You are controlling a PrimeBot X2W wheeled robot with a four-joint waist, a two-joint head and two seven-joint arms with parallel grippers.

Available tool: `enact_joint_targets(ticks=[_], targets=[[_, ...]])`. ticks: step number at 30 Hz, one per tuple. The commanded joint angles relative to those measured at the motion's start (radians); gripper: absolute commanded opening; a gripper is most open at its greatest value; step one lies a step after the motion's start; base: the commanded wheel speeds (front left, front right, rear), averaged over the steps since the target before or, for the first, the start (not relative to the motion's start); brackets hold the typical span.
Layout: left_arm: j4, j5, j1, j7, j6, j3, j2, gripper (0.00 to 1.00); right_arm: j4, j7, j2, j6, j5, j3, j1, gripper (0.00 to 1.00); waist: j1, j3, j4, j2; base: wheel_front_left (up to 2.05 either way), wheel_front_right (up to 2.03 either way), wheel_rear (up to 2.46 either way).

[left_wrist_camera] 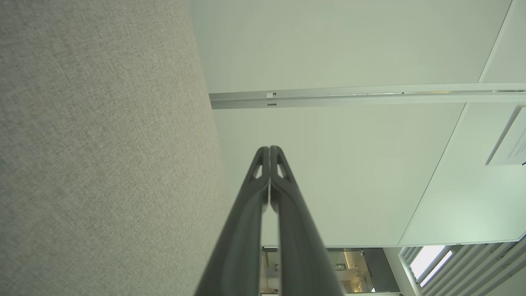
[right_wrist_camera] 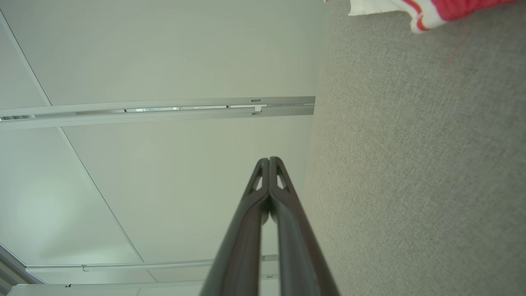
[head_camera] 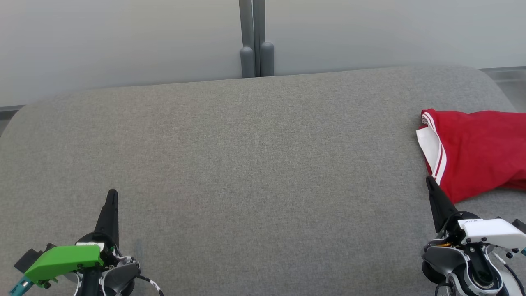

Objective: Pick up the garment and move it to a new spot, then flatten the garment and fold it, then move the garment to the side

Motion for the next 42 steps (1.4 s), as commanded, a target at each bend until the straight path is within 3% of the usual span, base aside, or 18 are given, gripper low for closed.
enact_joint_targets(ticks=[1, 42], targets=[[-0.002, -0.002, -0.011, 0.001, -0.007, 0.005, 0.007, 0.0, -0.005, 0.003, -0.004, 0.0, 0.006, -0.002, 0.008, 0.0, 0.0, 0.0, 0.0, 0.0, 0.0, 0.0, 0.0], [-0.002, -0.002, -0.011, 0.001, -0.007, 0.004, 0.007, 0.0, -0.005, 0.003, -0.004, 0.0, 0.006, -0.002, 0.008, 0.0, 0.0, 0.0, 0.0, 0.0, 0.0, 0.0, 0.0]])
